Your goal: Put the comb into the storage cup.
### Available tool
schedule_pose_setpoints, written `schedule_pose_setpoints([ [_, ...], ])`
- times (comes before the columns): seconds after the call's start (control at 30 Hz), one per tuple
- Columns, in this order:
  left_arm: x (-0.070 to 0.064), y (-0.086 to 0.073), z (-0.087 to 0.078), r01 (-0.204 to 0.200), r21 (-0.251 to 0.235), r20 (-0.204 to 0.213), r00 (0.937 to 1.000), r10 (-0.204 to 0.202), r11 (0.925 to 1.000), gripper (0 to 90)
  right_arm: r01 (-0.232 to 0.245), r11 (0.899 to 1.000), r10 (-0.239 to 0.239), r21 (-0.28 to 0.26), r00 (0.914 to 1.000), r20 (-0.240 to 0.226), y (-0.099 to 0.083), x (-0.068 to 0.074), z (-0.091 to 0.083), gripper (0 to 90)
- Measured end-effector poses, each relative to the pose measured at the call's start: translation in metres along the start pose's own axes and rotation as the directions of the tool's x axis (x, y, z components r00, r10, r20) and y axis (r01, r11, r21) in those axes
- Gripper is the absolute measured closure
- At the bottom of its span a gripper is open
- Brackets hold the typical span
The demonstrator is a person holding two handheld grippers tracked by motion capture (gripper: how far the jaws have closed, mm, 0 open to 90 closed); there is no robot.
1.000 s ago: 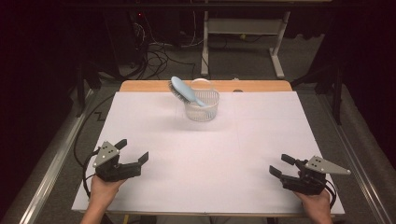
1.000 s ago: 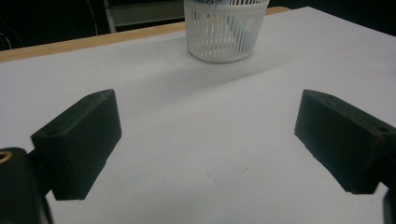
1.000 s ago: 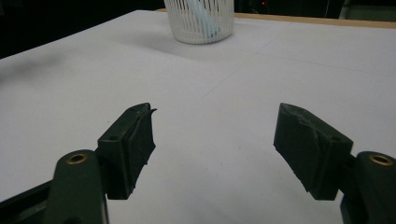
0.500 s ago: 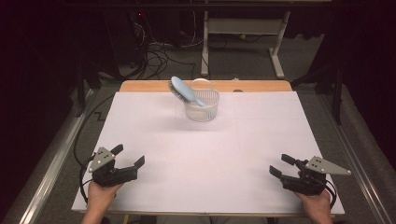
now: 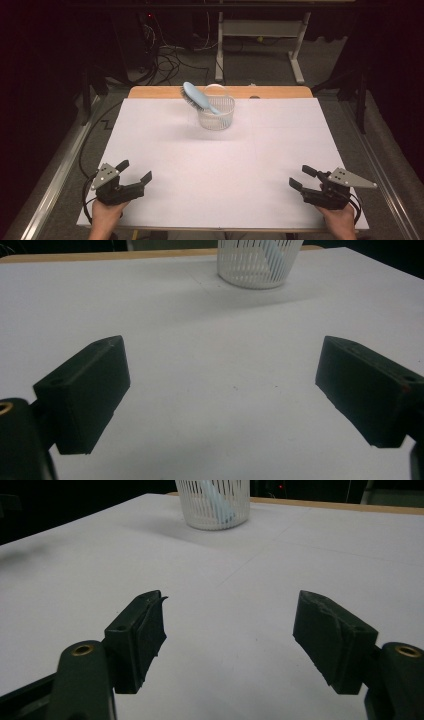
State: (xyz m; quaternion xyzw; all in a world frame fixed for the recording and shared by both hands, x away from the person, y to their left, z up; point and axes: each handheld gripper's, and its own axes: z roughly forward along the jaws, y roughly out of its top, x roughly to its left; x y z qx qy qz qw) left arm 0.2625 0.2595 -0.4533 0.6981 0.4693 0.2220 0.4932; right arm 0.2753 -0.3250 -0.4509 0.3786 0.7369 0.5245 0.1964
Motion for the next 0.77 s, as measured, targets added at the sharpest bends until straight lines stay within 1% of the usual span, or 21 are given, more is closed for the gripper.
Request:
schedule_pose_setpoints([
  [0.13, 0.0043, -0.0011, -0.0012, 0.03, -0.011, -0.001, 0.9995, -0.03, 0.9995, 6.7, -0.003, 1.0, 0.003, 0.0, 1.0, 0.001, 0.0, -0.0009, 0.0004, 28.9],
  [0.23, 0.0051, -0.0025, -0.001, 0.029, 0.001, -0.007, 0.9995, -0.029, 0.9996, 6.7, -0.005, 1.0, 0.005, 0.001, 1.0, 0.002, -0.0001, -0.0015, 0.0007, 28.9],
  [0.43, 0.0052, -0.0036, -0.0007, 0.029, 0.005, -0.005, 0.9996, -0.029, 0.9996, 6.7, 0.0, 1.0, 0.0, 0.003, 1.0, 0.003, 0.0002, -0.0001, 0.0007, 28.9],
  [0.77, 0.0052, -0.0046, 0.0011, 0.033, 0.019, -0.007, 0.9994, -0.032, 0.9993, 6.7, -0.004, 1.0, 0.004, 0.002, 1.0, 0.002, 0.0001, -0.0007, 0.0007, 28.9],
])
